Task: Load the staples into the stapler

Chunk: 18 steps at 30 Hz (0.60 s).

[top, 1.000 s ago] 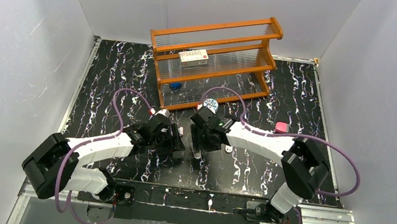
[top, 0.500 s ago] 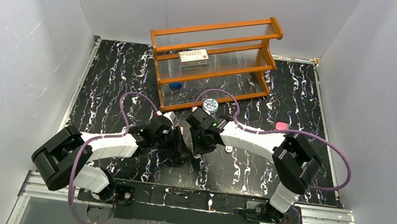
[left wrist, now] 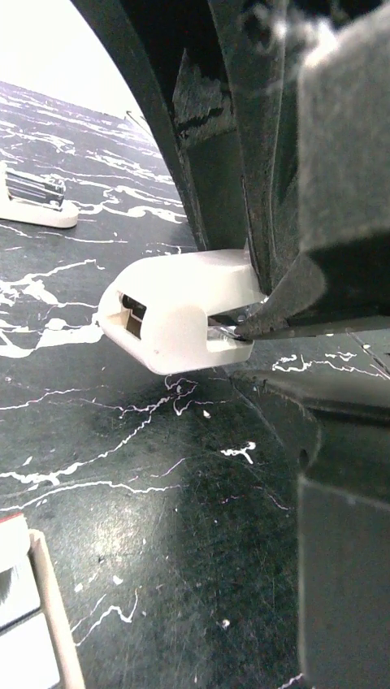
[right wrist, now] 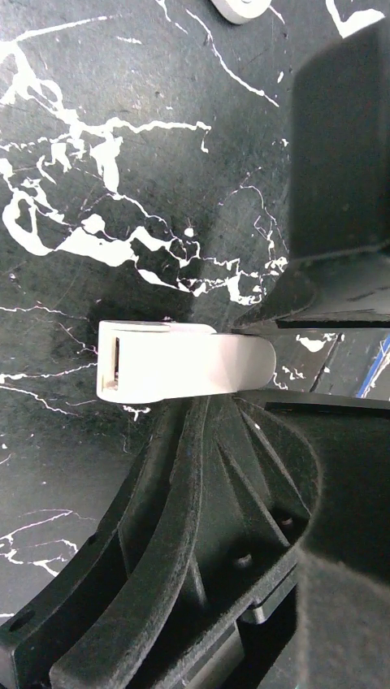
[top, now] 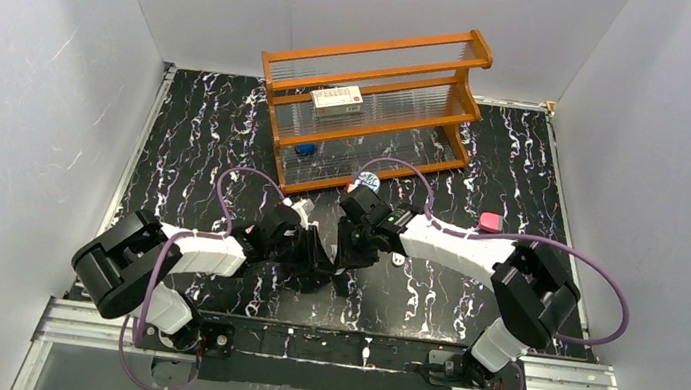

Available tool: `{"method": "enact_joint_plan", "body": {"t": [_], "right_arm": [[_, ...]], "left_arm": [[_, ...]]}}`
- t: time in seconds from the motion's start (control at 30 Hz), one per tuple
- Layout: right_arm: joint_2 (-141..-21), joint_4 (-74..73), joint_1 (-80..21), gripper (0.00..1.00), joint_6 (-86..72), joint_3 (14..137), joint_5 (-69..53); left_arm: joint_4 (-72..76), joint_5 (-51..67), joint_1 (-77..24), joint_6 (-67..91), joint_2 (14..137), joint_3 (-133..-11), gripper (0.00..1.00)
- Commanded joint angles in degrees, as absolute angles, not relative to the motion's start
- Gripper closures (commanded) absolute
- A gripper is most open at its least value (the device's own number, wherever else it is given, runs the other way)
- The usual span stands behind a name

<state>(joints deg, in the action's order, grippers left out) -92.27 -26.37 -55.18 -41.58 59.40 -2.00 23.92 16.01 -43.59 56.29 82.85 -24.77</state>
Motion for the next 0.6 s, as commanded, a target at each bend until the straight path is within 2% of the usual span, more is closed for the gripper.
{"method": "enact_joint_plan", "body": {"t": [0.0,0.2,0.57], "right_arm": [[-89.6,-21.4,-54.8,0.76,-43.9,59.4,-8.6],[-88.9,-21.8,-52.7,0.77,-44.8,58.9,-10.5],[-85.4,-25.7,-46.0,0.77,-43.2,59.7,-12.4]], "left_arm": [[28.3,16.1,-43.4,56.4,82.0,-23.7,0.84],[28.1,16.5,-43.5,56.0,83.0,-23.2,0.99],[26.2,18.0,-43.4,52.2,85.0,-24.0,1.0]]}}
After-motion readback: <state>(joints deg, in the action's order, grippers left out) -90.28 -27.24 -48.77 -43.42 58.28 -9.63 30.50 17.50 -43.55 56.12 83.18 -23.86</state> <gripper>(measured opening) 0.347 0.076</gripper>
